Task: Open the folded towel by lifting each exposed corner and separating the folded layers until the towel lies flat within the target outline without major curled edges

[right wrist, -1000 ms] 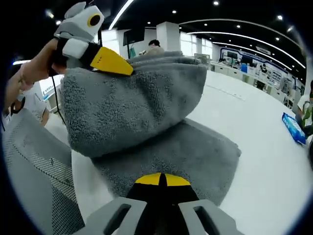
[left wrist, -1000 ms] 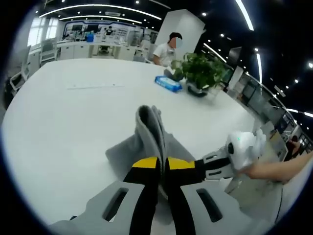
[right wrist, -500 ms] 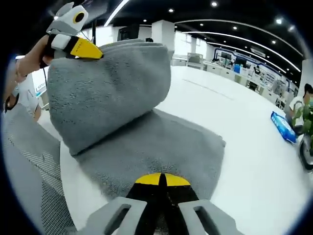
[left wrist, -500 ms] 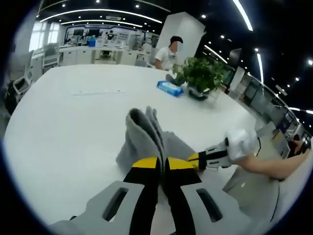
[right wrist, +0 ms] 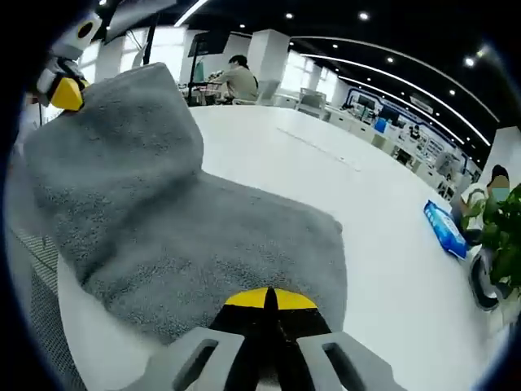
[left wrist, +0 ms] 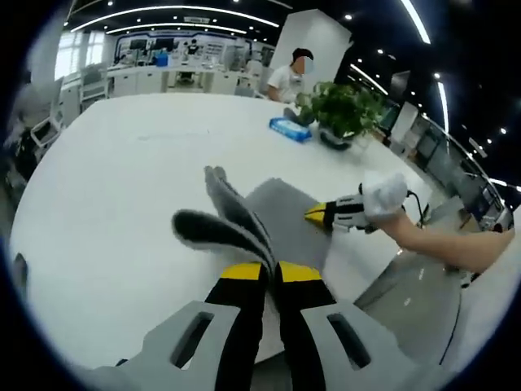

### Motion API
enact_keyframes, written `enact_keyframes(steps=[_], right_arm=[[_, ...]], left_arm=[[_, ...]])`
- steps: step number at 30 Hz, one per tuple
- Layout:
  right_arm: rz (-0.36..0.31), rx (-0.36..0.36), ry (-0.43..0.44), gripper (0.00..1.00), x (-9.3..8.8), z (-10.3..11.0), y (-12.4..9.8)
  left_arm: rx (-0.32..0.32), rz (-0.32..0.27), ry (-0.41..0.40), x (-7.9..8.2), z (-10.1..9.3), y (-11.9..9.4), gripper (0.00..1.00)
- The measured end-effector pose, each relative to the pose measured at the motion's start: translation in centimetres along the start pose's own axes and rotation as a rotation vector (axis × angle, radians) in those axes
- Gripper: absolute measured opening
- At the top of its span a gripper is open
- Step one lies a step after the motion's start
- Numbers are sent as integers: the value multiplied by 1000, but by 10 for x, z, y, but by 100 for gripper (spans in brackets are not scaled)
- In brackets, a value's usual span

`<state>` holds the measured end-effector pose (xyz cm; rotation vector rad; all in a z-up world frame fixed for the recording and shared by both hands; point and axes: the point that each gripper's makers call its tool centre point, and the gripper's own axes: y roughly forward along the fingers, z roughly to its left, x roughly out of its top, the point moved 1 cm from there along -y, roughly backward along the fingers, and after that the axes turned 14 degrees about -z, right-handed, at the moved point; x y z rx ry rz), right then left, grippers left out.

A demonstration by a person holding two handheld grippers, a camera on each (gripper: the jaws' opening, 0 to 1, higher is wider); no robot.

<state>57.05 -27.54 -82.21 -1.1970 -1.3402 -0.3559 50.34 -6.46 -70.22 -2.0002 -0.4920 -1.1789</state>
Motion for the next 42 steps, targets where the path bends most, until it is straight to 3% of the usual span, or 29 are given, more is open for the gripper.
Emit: enact_keyframes(steps=[7,10,13,14,15,18,21,23,25,27,34,36,37,38,42], right_arm=[[-24,-40,-4,0,1,-12,9],[-41,-42,47,0,4,-15,8],[-114,14,120,0,28,-1,-6],[-152,54,164,0,39,10,-11],[-179,155,229,0,52,33,-20],[-136,289,232,0,52,69,-38],[11,366,203,0,22,102,-49],[56,391,158,0,9,113,-46],[61,364,109,0,6,109,-41],[58,358,112,0,9,106,-38],[61,212,82,0,4,68,-25],[46,162,115,0,5,56,-18],[41,138,202,0,6,53,-14],[34,130,226,0,7,50,-11],[1,148,239,0,19,51,-19]], left_arm=[[2,45,-10,-25,-8,-6,4],[-3,53,-34,-34,-12,-6,4],[-6,56,-45,-37,-14,-6,4],[-5,56,-46,-37,-14,-6,4],[-4,56,-48,-37,-13,-6,4],[-4,53,-60,-38,-13,-7,4],[-4,57,-71,-41,-13,-6,4],[-10,64,-81,-44,-14,-6,4],[-16,73,-82,-46,-16,-6,4],[-17,78,-74,-47,-17,-6,4],[-62,123,-89,-58,-32,1,5],[-86,143,-82,-61,-41,5,4],[-96,148,-74,-63,-45,8,4],[-102,153,-68,-64,-48,10,4],[-123,167,-57,-66,-56,16,4]])
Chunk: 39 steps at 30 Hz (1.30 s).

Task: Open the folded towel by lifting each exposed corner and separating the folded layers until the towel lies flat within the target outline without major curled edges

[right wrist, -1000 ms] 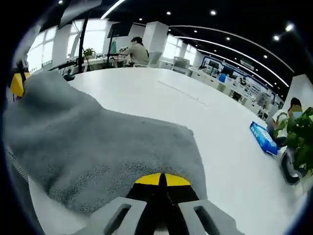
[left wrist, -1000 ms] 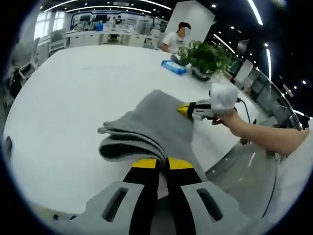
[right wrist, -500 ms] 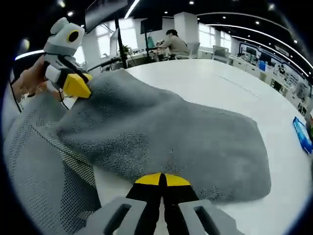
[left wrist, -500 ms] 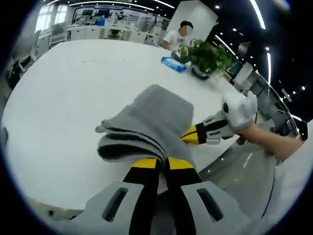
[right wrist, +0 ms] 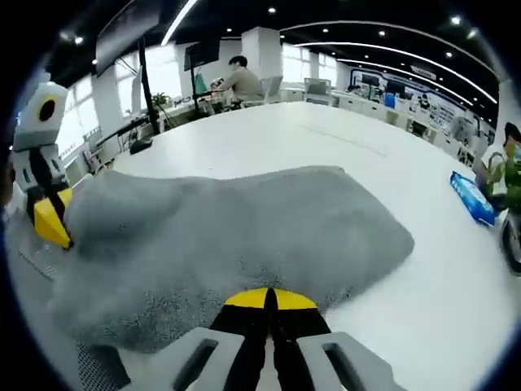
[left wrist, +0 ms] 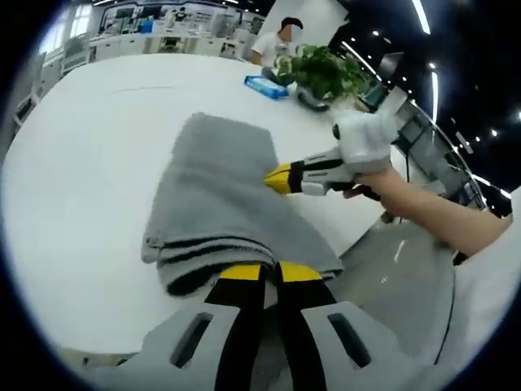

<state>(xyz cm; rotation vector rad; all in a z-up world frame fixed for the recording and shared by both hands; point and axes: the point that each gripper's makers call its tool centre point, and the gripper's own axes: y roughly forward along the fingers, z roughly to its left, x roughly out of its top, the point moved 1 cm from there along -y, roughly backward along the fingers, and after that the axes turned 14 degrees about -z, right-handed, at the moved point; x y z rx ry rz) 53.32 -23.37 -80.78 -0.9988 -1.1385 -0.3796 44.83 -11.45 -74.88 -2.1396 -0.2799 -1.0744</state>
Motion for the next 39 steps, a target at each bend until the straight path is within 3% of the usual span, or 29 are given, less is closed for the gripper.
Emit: enact_keyframes(steps=[2,5,6,9,12,15,16,18,21,22,23,24,26,27,29,31,33,36,39], right_arm=[[-79,115,44,0,21,36,-19],[-29,187,26,0,12,61,-36],[2,215,57,0,5,72,-39],[51,235,60,0,-9,86,-37],[73,222,-3,0,-17,89,-30],[113,206,-13,0,-27,88,-26],[164,178,-35,0,-37,83,-28],[136,154,12,0,-36,86,-26],[141,164,-49,0,-37,85,-27],[142,159,-33,0,-37,85,-27],[142,158,-28,0,-37,85,-27],[141,157,-26,0,-37,85,-27],[136,145,-21,0,-37,86,-28],[132,139,-30,0,-37,87,-28],[130,141,-58,0,-37,87,-27],[129,147,-64,0,-36,87,-27],[128,156,-66,0,-37,86,-27],[124,162,-91,0,-37,87,-27],[120,171,-126,0,-36,87,-28]], left_arm=[[-5,3,5,1,-2,0,4],[-9,4,4,0,-1,0,4],[-10,6,4,-1,-1,0,4],[-14,12,3,-2,0,0,4],[-18,22,-2,-6,1,1,4],[-21,37,-5,-12,3,3,5],[-32,54,-7,-16,3,3,5],[-48,105,-46,-26,7,1,5],[-56,126,-73,-30,15,-5,5],[-60,126,-80,-30,17,-9,5],[-75,133,-85,-30,18,-14,5],[-179,172,-52,-34,15,-32,4],[-178,130,-189,-21,26,-56,4],[-172,120,-214,-17,31,-65,4],[-144,103,-162,-7,48,-77,5],[-58,58,-73,5,67,-69,5],[-25,13,-1,15,71,-51,6],[-9,-68,58,22,72,-17,6],[-34,-60,78,14,63,10,6]])
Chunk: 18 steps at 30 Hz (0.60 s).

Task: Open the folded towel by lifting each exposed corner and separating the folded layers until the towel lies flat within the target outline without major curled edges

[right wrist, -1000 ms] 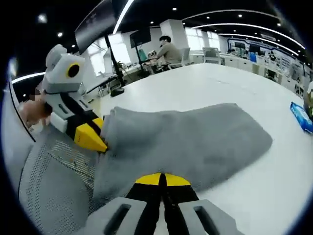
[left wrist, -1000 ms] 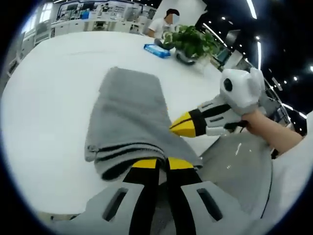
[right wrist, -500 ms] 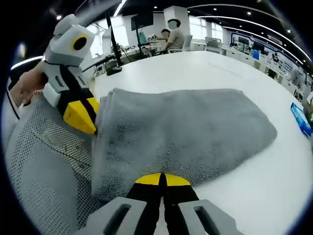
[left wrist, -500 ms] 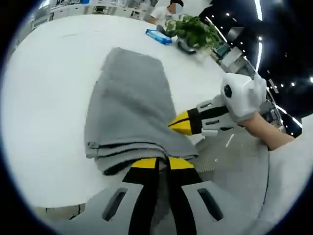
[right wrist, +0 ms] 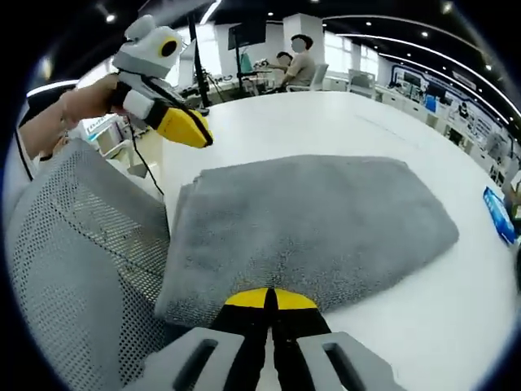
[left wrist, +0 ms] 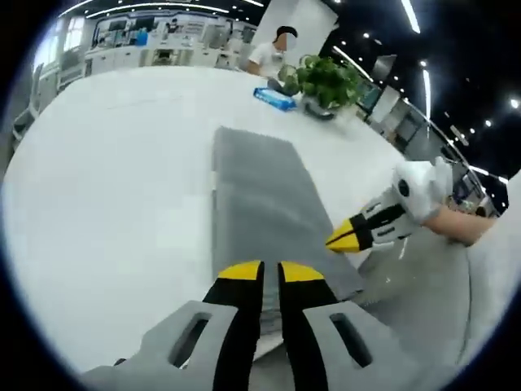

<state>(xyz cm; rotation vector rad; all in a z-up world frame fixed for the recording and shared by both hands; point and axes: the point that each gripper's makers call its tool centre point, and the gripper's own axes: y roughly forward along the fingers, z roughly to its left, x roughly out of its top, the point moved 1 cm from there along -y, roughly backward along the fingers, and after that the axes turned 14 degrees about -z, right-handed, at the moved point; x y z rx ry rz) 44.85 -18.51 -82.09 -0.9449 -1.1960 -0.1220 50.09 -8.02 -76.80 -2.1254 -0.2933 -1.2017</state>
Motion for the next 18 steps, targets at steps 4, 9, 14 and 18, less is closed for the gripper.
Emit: enact_keyframes(steps=[4,9,14,18], right_arm=[[3,10,-6,0,0,-1,0],[22,52,-78,0,0,0,0],[32,47,-34,0,-1,-3,-1],[44,-3,50,0,-3,-12,-5]], left_arm=[[21,117,67,-25,7,20,6],[47,232,230,-43,15,21,4],[37,263,304,-49,12,14,4],[35,260,297,-53,6,13,4]])
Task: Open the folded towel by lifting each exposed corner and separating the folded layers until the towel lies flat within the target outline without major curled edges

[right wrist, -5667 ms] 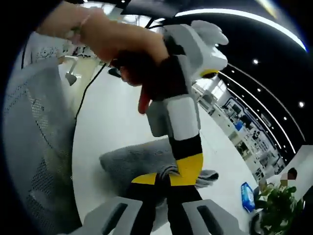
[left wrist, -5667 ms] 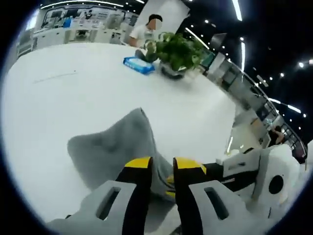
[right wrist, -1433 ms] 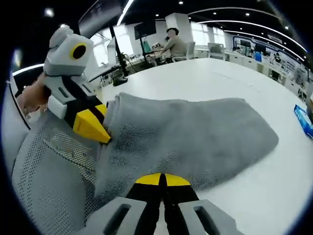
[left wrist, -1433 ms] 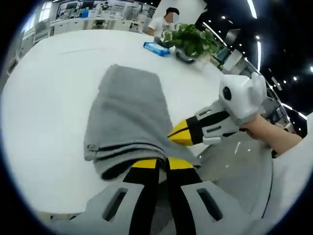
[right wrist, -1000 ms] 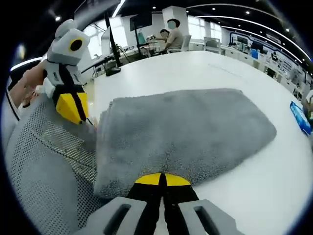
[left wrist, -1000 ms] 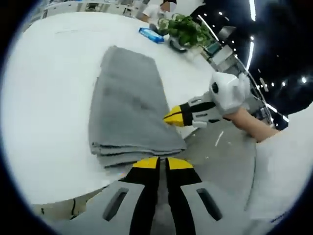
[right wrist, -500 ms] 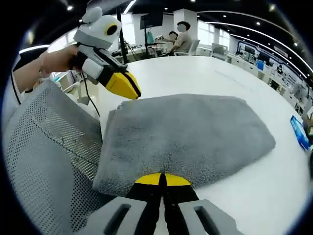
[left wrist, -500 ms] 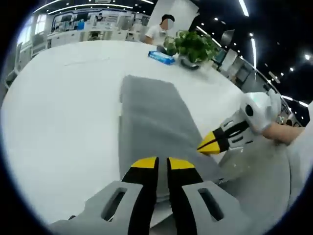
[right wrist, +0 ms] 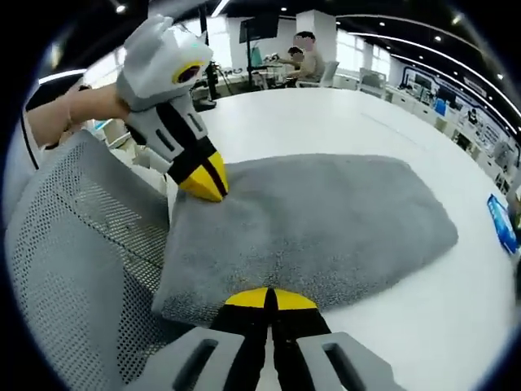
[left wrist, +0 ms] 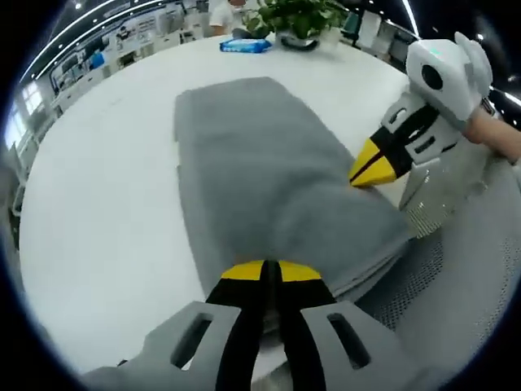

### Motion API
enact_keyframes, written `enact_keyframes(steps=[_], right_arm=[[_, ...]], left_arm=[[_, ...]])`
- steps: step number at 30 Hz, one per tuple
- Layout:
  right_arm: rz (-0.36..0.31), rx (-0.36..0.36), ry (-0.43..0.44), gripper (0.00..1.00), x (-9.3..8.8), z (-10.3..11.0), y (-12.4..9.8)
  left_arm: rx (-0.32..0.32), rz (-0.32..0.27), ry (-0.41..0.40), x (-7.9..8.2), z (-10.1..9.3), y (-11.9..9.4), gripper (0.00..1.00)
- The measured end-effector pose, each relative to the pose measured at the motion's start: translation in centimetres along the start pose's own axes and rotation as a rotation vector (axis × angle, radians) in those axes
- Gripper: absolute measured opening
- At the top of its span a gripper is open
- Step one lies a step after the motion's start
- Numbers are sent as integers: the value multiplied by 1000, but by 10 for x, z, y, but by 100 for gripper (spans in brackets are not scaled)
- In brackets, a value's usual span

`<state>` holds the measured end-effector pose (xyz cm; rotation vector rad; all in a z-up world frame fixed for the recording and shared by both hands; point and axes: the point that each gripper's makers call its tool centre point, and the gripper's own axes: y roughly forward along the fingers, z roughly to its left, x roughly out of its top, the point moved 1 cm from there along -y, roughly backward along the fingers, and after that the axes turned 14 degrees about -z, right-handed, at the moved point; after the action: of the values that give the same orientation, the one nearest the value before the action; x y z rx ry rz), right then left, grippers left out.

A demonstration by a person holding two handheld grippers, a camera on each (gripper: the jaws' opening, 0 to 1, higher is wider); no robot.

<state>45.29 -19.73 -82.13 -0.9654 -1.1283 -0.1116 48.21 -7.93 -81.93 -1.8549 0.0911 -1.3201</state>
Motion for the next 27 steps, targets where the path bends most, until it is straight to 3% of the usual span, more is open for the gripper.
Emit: enact_keyframes(steps=[5,8,9,11,12,13,14,17,18,20,23,24,25,26,27], right_arm=[[-3,-40,55,0,-3,-11,-4],[-9,-41,62,0,-4,-12,-6],[-18,-26,48,0,-3,-11,-6],[-44,-23,90,0,4,-10,-8],[-144,-78,104,0,26,-18,-9],[-183,-82,88,4,33,-20,-10],[-290,-121,59,7,56,-28,-15],[-308,-162,69,10,60,-37,-23],[-299,-164,74,10,58,-38,-24],[-285,-178,65,10,54,-41,-24],[-284,-186,58,11,54,-42,-24],[-278,-185,58,11,53,-43,-24],[-270,-186,56,10,51,-43,-23],[-269,-186,54,10,51,-43,-23],[-267,-185,54,10,50,-43,-23]], left_arm=[[-2,8,-114,0,-10,2,4],[30,-8,-209,0,-15,1,4],[13,-8,-174,3,-13,-2,4],[45,-120,-228,25,-3,-2,4],[69,-200,-231,39,6,-5,5],[81,-216,-236,42,9,-6,6],[140,-254,-275,49,22,-9,6],[270,-262,-358,52,44,-10,7],[294,-266,-347,53,48,-8,7],[321,-201,-292,41,48,-1,7],[295,-114,-298,19,38,8,7],[287,-109,-304,18,37,8,7],[264,-154,-315,27,36,8,7],[255,-164,-337,29,35,8,7],[259,-150,-352,26,35,9,6]])
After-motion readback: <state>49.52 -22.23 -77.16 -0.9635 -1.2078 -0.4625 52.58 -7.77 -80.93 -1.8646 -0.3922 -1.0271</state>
